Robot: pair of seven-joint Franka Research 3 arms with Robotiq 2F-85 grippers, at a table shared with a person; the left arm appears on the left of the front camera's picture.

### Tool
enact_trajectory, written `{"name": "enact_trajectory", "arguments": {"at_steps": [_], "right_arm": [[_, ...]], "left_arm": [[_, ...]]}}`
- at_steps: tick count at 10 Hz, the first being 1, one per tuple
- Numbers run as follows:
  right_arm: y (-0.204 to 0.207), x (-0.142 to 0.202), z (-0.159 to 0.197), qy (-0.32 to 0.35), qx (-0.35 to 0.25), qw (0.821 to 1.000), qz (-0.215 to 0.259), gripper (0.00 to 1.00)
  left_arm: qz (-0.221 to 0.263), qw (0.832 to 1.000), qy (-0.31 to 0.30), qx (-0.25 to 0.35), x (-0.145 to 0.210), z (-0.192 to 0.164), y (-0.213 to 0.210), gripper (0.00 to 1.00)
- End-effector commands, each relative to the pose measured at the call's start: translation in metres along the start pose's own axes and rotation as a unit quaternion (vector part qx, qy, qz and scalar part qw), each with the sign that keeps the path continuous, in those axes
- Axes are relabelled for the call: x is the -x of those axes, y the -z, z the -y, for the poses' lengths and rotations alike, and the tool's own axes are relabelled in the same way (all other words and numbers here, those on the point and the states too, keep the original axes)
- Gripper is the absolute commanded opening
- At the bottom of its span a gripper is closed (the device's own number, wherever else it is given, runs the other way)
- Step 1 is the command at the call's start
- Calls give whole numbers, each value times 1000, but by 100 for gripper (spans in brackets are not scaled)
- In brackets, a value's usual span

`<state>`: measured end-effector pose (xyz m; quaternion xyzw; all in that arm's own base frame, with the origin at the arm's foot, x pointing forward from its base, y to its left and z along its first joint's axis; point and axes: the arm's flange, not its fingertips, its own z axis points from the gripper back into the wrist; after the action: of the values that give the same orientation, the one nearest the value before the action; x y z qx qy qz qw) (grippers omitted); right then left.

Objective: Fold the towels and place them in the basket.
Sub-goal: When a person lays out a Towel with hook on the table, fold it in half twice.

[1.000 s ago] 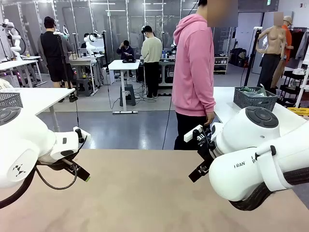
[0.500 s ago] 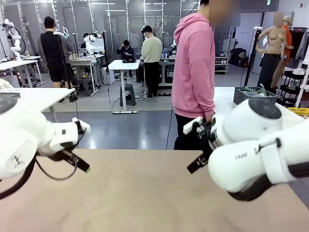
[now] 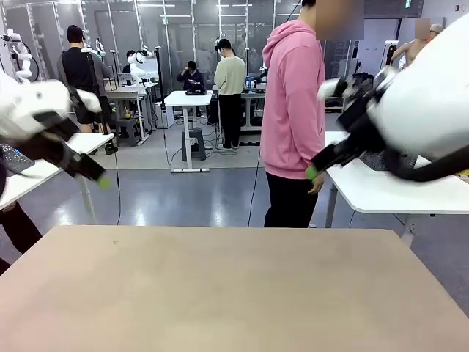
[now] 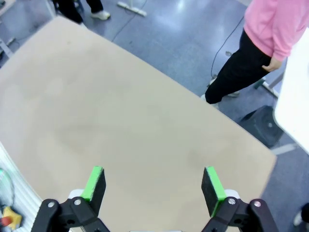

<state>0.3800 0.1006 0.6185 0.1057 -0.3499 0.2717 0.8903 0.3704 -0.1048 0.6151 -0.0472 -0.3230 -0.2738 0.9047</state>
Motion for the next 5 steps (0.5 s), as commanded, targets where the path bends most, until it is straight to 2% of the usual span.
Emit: {"name": "enact_trajectory", "arguments": {"at_steps": [1, 3, 5], "right_arm": [[-68, -1, 24, -9, -7, 1000, -22, 100], [-151, 16, 35, -4, 9, 1000, -14, 100], [-212, 39, 40, 9, 32, 999, 10, 100]], "left_arm": [[-9, 1000, 0, 9, -3, -15, -85, 100], [17, 1000, -6, 6, 18, -17, -171, 100], [41, 998, -29, -24, 47, -18, -238, 100]]}}
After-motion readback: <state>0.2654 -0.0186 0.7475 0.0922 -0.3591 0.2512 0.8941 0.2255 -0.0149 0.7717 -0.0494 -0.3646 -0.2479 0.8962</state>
